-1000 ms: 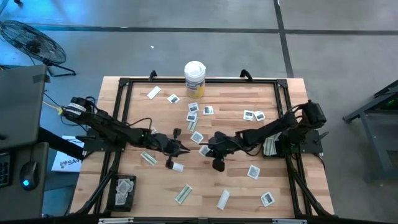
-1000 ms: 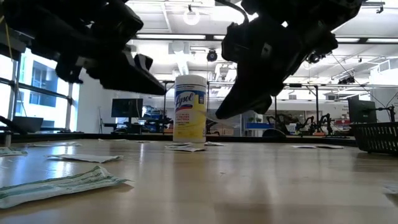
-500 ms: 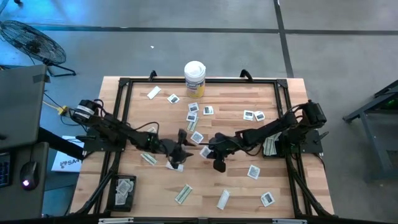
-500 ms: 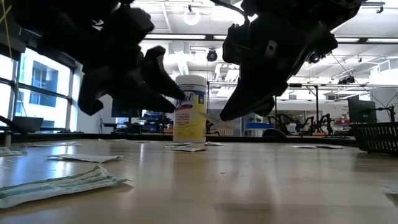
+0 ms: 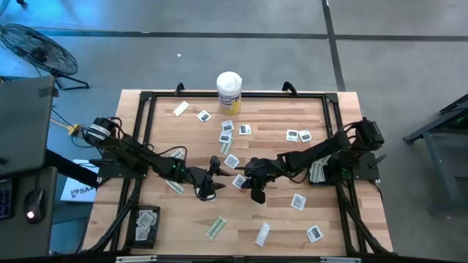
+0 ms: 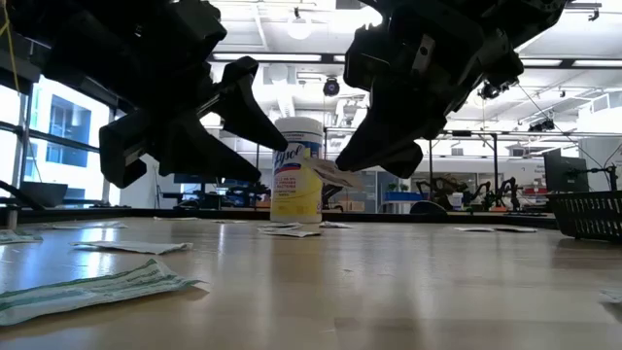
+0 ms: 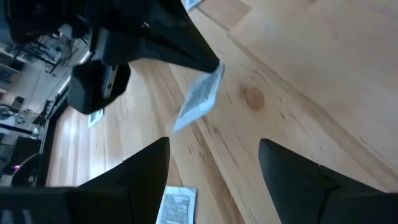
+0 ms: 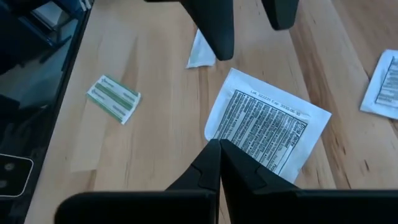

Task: Pick & Place First Aid Supplies
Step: Put the white towelette sachet into the left black bin

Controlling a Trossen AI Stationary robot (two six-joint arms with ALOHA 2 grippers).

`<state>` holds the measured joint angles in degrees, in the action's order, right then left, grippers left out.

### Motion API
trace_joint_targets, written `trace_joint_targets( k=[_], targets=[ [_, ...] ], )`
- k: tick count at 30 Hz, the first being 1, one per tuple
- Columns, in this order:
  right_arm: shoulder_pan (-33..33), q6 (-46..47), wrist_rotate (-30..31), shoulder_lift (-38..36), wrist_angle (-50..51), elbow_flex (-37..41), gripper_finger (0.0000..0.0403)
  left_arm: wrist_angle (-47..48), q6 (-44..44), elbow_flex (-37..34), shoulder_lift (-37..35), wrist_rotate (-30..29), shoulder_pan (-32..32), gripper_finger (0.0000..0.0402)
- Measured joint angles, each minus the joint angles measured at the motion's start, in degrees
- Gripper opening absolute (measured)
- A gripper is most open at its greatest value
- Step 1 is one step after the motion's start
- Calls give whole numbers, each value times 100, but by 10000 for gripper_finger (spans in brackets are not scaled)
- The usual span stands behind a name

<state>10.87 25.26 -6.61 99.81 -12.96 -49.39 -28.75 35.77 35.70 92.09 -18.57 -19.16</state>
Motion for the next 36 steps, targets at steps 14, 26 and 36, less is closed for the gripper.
trace_joint_targets(
  k=[14, 26, 36],
  targets=[
    [0, -366, -293, -4, -1136, -7, 1, -886, 149, 2, 1, 207, 0, 236],
    [0, -698, -21, -4, -1298, -7, 1, -817, -638, 39, 2, 458, 2, 15],
    [-39, -1626, 335, -29, -1391, -7, 42, 411, -1589, 401, -83, 23, -4, 5]
  ],
)
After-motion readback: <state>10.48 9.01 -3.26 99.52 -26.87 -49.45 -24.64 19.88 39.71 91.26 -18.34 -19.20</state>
